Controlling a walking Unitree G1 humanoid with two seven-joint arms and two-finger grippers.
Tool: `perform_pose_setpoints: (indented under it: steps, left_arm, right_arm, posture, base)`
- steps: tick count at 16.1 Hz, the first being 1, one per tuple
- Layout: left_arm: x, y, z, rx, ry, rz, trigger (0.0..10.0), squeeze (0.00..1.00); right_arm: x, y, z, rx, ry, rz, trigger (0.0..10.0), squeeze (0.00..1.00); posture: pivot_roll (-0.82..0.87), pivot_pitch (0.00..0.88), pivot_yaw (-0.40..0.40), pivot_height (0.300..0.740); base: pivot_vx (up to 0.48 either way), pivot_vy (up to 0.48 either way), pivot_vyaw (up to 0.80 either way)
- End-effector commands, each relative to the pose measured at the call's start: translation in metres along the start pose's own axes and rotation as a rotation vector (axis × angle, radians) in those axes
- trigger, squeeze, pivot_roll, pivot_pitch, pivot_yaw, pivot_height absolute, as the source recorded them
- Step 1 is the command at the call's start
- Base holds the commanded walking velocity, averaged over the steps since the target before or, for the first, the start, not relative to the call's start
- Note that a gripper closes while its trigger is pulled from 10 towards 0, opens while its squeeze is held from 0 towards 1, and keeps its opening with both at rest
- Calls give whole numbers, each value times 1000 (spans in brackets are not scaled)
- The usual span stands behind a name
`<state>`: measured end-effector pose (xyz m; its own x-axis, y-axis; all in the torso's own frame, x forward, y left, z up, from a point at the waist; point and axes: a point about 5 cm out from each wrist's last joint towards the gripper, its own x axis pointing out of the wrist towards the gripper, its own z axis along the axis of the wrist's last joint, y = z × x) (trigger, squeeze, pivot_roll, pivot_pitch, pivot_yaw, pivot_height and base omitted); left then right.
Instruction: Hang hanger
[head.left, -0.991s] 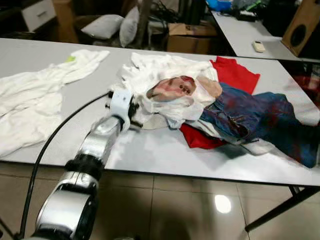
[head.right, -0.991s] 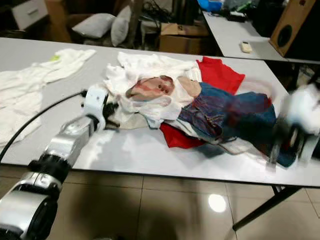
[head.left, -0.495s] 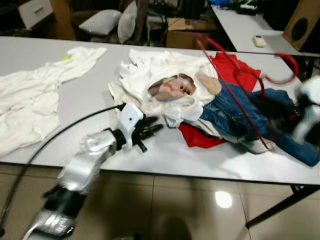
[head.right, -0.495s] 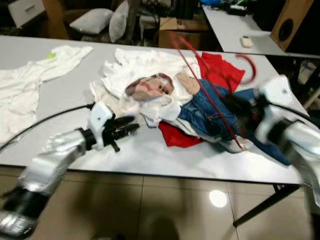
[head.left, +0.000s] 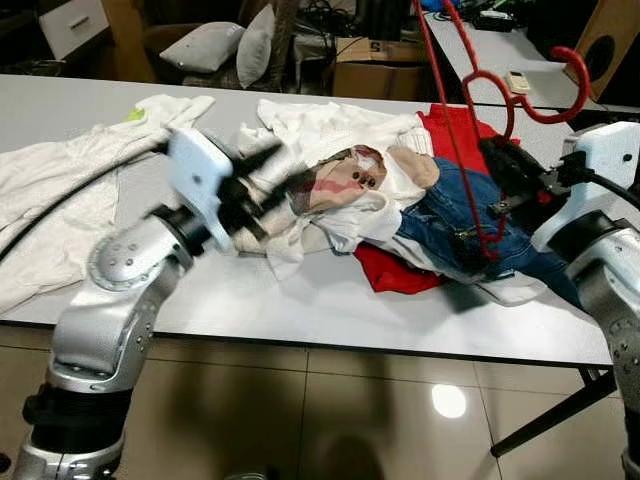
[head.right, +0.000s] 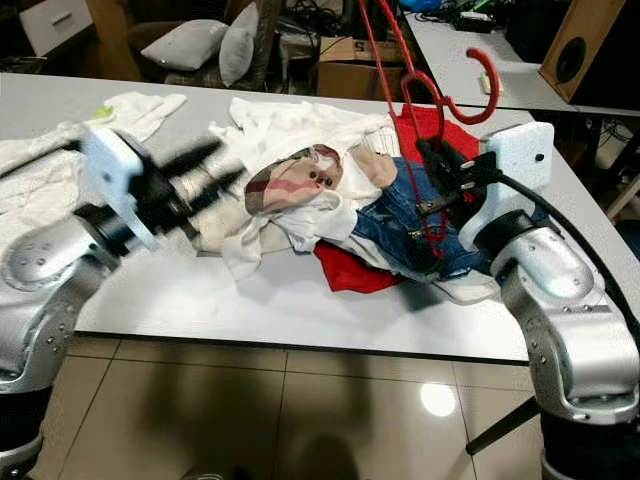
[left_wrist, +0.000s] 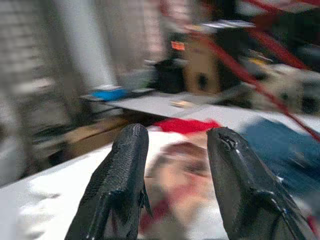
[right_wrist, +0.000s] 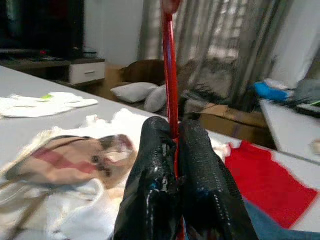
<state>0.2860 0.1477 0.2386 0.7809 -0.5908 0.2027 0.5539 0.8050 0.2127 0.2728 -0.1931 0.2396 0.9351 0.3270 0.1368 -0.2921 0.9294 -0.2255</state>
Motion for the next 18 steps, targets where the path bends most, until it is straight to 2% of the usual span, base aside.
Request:
perform_pose_setpoints:
  steps: [1, 3, 6, 8, 9, 12, 15, 18]
  left_arm:
    - [-6, 1, -10, -23, 40, 128, 10000, 0]
    - [-15, -12, -26, -9, 117, 177, 10000, 0]
    - [-22, -27, -42, -38, 186, 210, 10000, 0]
    - [-25, -24, -47, -38, 214, 264, 10000, 0]
    - [-20, -19, -49, -46, 211, 296, 10000, 0]
    - [-4, -19, -53, -19, 231, 290, 10000, 0]
    - [-10, -24, -59, -19, 260, 288, 10000, 0]
    - [-2, -26, -59, -18, 258, 274, 10000, 0]
  right_arm:
    - [-2, 19, -6, 2, -1, -34, 10000, 0]
    - [-4, 33, -12, 20, 8, -104, 10000, 0]
    - [-12, 47, -24, 77, 32, -137, 10000, 0]
    - [-14, 60, -26, 111, 30, -114, 10000, 0]
    - [-10, 66, -23, 108, 12, -85, 10000, 0]
    - [-2, 65, -20, 45, -1, -72, 10000, 0]
    - [-9, 65, -28, 59, 29, -83, 10000, 0]
    - [-2, 66, -28, 63, 30, -40, 10000, 0]
  posture:
    - [45, 0, -14, 740]
    - [48, 0, -8, 740]
    - [57, 15, -15, 740]
    - [59, 0, -15, 740]
    - [58, 1, -14, 740]
    - [47, 22, 1, 740]
    - [40, 0, -10, 740]
    - [41, 13, -9, 740]
  base:
    - [0, 0, 0]
    - [0, 0, 0]
    - [0, 353, 0]
    - [0, 435, 0]
    - [0, 450, 0]
    - [0, 453, 0]
    - [0, 453, 0]
    - [0, 455, 0]
